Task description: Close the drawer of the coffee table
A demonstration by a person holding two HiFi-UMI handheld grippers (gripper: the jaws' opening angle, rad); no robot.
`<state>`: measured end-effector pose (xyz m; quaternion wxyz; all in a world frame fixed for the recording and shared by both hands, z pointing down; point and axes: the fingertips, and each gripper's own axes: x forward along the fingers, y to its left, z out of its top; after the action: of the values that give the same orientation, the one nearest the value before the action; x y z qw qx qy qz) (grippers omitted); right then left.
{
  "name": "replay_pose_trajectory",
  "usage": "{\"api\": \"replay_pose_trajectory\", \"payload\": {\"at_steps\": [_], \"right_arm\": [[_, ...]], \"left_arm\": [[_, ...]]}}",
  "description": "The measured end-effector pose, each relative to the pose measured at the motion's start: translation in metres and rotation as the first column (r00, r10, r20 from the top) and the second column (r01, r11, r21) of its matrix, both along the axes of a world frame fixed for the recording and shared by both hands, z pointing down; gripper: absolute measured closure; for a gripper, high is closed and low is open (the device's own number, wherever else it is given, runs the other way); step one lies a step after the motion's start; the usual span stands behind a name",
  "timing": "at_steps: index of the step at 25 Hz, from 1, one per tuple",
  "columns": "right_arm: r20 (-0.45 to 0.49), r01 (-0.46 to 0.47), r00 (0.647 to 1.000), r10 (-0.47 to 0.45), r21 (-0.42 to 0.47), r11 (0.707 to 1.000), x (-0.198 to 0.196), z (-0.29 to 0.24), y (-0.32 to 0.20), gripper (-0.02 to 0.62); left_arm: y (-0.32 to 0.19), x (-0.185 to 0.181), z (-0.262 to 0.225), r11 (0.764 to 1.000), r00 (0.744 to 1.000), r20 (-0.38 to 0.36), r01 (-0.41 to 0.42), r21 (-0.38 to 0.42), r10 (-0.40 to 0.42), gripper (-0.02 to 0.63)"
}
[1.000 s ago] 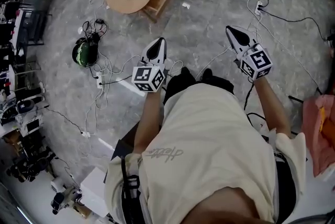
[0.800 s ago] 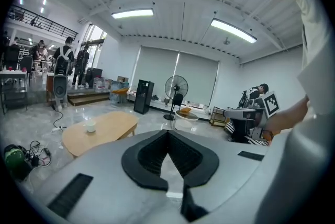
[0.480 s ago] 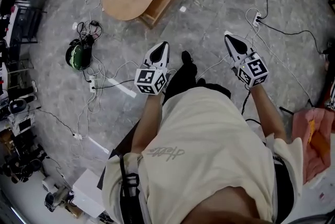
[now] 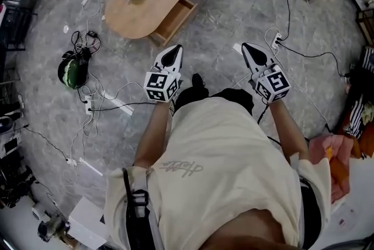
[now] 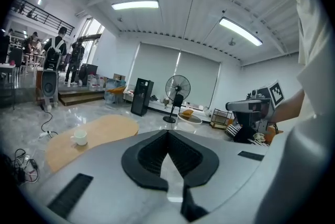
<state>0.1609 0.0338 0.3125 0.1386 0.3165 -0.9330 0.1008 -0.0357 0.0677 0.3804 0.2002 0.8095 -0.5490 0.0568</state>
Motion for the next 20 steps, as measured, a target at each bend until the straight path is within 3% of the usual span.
{"api": "replay_pose_trajectory", "payload": {"at_steps": [10,16,20], "right_arm": [[0.001,0.081,0.997,-0.081,-0.043,0.996,-0.039,0.016,-0.076,0.6],[0.025,0.17,0.985,-0.168,-0.067,0.983,-0.034,0.034,-0.144,0.6],[-0.008,0.273,0.962,-0.273,-0.008,0.962,-0.024,0.041,-0.191,0.6]], "left_arm": [[-0.06,-0.041,0.009,0.996,0.997,0.011,0.075,-0.05,-0.075,0.601],[-0.105,-0.032,0.017,0.985,0.987,0.055,0.154,-0.082,-0.15,0.601],[-0.141,-0.019,0.016,0.961,0.966,0.06,0.256,-0.106,-0.25,0.601]]}}
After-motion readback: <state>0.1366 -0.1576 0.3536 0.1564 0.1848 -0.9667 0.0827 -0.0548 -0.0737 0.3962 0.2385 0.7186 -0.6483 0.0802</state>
